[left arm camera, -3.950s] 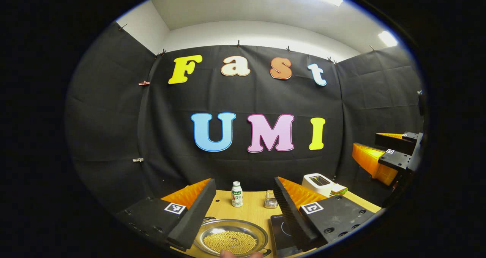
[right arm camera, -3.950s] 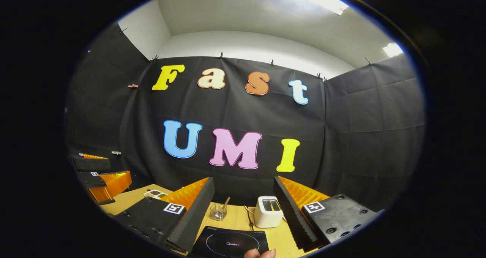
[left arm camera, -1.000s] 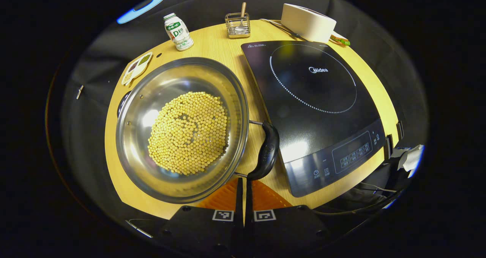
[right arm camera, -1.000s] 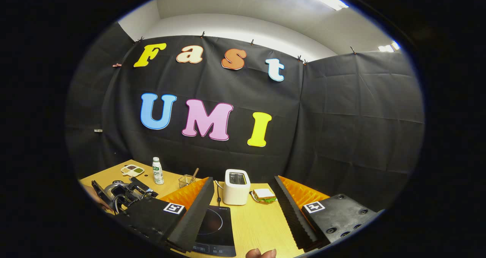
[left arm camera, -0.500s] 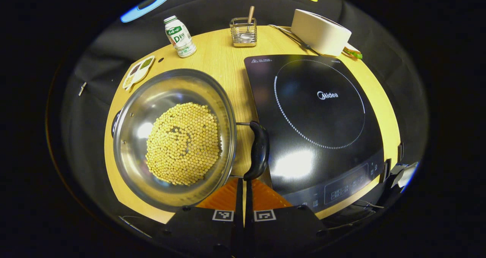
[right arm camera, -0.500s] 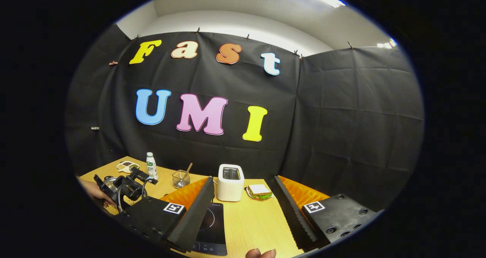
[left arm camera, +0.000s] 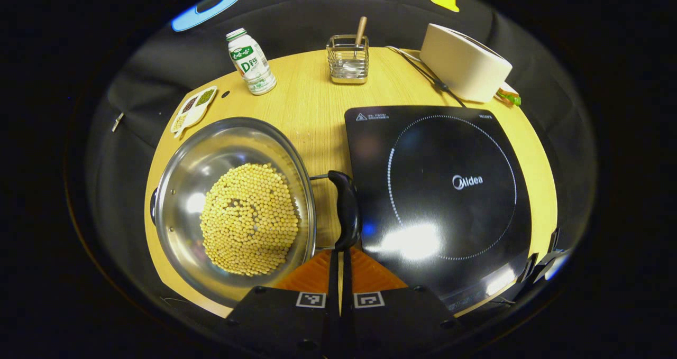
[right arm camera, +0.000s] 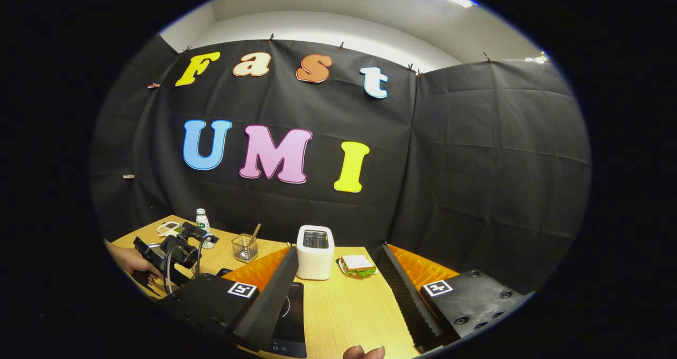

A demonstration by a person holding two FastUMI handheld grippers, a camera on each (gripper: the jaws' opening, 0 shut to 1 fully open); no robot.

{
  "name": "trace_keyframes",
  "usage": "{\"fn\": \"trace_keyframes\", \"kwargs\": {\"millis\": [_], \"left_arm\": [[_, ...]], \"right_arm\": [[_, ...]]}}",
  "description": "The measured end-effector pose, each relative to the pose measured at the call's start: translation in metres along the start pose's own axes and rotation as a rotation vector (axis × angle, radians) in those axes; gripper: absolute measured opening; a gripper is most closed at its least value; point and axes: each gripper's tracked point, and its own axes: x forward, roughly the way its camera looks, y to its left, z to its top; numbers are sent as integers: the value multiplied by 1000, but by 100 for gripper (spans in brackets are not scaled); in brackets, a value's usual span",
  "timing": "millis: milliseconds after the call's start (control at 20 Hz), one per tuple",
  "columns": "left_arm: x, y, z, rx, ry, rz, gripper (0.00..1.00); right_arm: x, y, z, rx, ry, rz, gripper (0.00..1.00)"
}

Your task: First push the handle of the pot to place it horizontally, then grasp the pot with both hands and set it on the induction cooktop.

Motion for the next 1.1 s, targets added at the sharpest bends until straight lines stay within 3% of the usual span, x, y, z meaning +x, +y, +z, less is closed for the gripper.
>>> {"fn": "trace_keyframes", "kwargs": {"millis": [350, 650, 750, 900, 1000, 1100], "left_arm": [[-6, -4, 14, -3, -36, -11, 5], [-68, -12, 16, 34, -218, -92, 6], [-93, 2, 20, 42, -295, -96, 18], [-128, 36, 28, 9, -412, -59, 68], [-142, 69, 26, -14, -455, -8, 84], [-149, 100, 22, -28, -481, 29, 86]], "right_arm": [[10, 14, -3, -24, 17, 30, 98], [8, 40, 5, -16, 11, 61, 98], [6, 56, 12, -13, 1, 79, 98], [5, 93, 20, -13, -11, 131, 98], [2, 123, 22, -14, -12, 179, 98], [1, 155, 19, -9, 6, 234, 98]]}}
